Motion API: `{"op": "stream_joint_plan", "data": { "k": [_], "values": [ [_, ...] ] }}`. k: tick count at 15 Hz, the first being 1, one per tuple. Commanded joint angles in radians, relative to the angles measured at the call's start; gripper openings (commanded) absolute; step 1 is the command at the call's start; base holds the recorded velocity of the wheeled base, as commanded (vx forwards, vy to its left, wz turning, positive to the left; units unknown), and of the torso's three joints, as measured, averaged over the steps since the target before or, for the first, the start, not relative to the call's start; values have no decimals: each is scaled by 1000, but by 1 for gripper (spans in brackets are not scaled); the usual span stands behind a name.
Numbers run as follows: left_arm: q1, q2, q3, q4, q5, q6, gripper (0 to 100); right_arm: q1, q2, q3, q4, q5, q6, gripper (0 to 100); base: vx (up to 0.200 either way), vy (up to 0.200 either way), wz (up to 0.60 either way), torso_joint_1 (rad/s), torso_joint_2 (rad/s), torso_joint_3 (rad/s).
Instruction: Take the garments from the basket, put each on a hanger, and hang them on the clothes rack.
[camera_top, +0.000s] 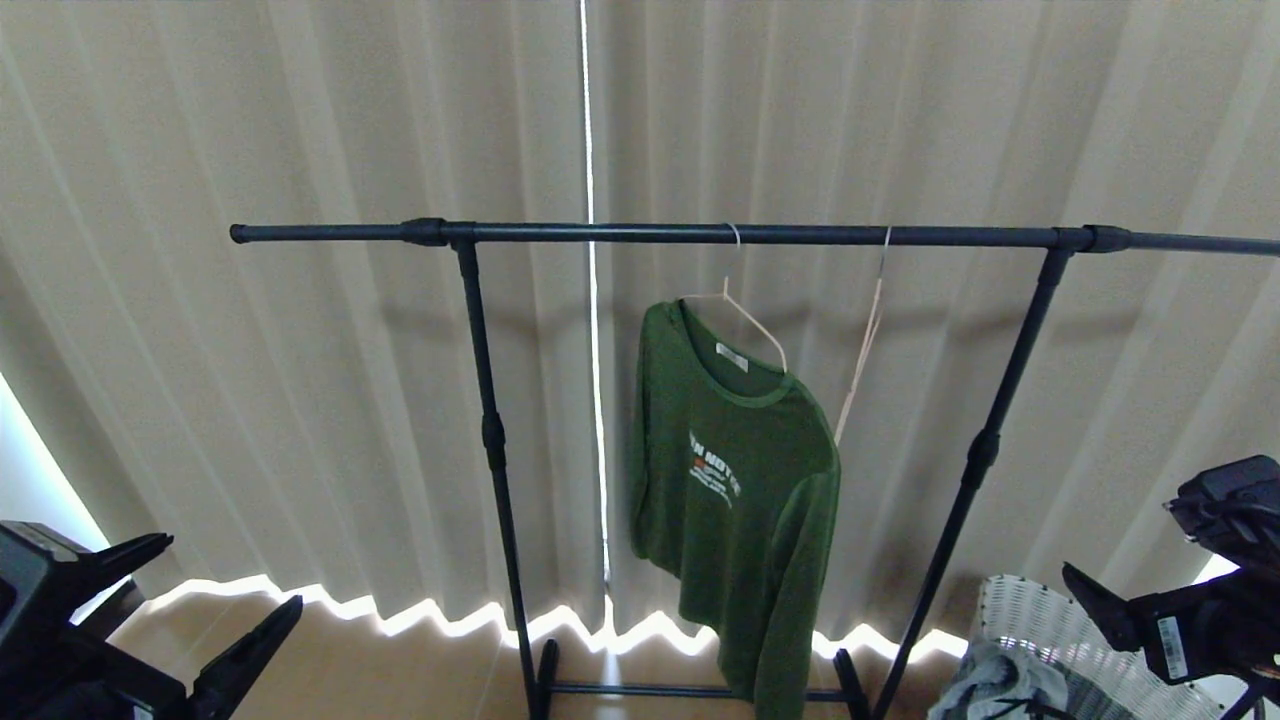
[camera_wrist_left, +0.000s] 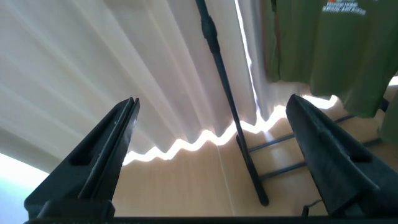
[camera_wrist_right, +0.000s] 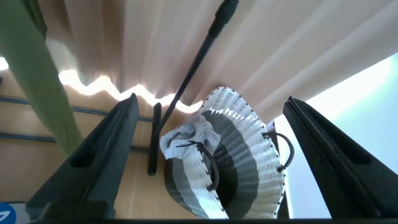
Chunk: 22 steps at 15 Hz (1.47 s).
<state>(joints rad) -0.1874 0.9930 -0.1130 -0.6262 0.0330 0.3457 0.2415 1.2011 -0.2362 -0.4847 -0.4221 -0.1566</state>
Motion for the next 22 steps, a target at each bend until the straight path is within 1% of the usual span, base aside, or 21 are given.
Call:
{"op": "stream_joint_plan", "data": {
  "k": [1, 6, 9, 10, 12, 17, 22],
  "values": [
    [0, 6, 4, -1, 1, -1, 100, 1, 11, 40, -35, 0, -1, 100, 0, 0, 0, 0, 0, 0],
    [0, 4, 10, -1, 1, 7, 100, -1, 5, 47, -41, -4, -31, 100, 0, 0, 0, -31, 67, 34],
    [2, 3, 10, 0, 2, 7, 100, -1, 2, 54, -41, -6, -32, 100, 0, 0, 0, -204, 437, 225],
    [14, 1, 10, 0, 2, 7, 100, -1, 3, 58, -41, -7, -35, 100, 0, 0, 0, -222, 496, 251],
    [25, -2, 9, 0, 2, 7, 100, -1, 0, 66, -41, -7, -60, 100, 0, 0, 0, -227, 496, 263],
    [23, -8, 18, -1, -1, 16, 100, -2, 2, 75, -41, -7, -61, 100, 0, 0, 0, -221, 489, 260],
    [17, -50, 35, -1, -4, 35, 100, -2, 3, 87, -40, -7, -69, 100, 0, 0, 0, -205, 466, 260]
  ]
}}
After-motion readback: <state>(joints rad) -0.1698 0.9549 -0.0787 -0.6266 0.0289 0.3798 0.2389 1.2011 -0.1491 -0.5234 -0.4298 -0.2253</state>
